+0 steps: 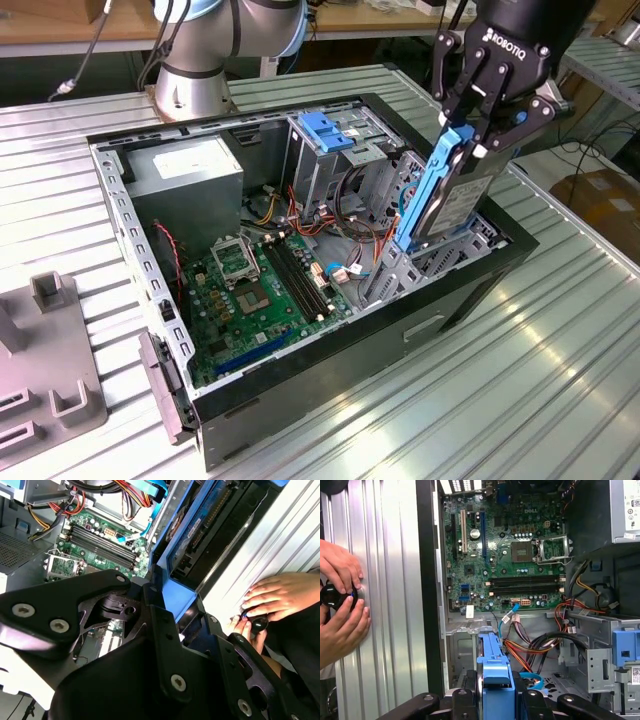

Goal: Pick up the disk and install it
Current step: 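Insert the disk into the insertion slot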

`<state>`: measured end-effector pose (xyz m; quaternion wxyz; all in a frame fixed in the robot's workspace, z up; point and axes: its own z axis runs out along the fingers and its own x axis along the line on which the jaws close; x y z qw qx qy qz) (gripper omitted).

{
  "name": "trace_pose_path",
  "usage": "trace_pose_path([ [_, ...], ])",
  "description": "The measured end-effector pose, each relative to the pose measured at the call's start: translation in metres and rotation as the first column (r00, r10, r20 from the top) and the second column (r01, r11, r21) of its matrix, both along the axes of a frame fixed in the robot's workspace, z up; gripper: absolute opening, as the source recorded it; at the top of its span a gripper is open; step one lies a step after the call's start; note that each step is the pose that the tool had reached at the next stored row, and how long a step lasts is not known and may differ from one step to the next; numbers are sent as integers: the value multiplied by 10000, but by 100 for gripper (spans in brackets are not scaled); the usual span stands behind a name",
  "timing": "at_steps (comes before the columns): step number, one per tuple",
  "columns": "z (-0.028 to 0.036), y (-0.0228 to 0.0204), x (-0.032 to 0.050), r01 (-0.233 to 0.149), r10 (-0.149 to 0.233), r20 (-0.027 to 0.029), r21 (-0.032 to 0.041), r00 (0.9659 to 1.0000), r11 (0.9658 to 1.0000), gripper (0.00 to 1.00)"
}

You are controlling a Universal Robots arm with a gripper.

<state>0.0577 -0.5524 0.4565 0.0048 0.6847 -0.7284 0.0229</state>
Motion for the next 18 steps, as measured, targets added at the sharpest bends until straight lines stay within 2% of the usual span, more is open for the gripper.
trace_pose_path([
  [11, -36, -6, 0, 0, 0, -3, -1, 10000, 10000, 37],
  [18, 4, -6, 3, 1, -1, -51, 0, 10000, 10000, 37],
])
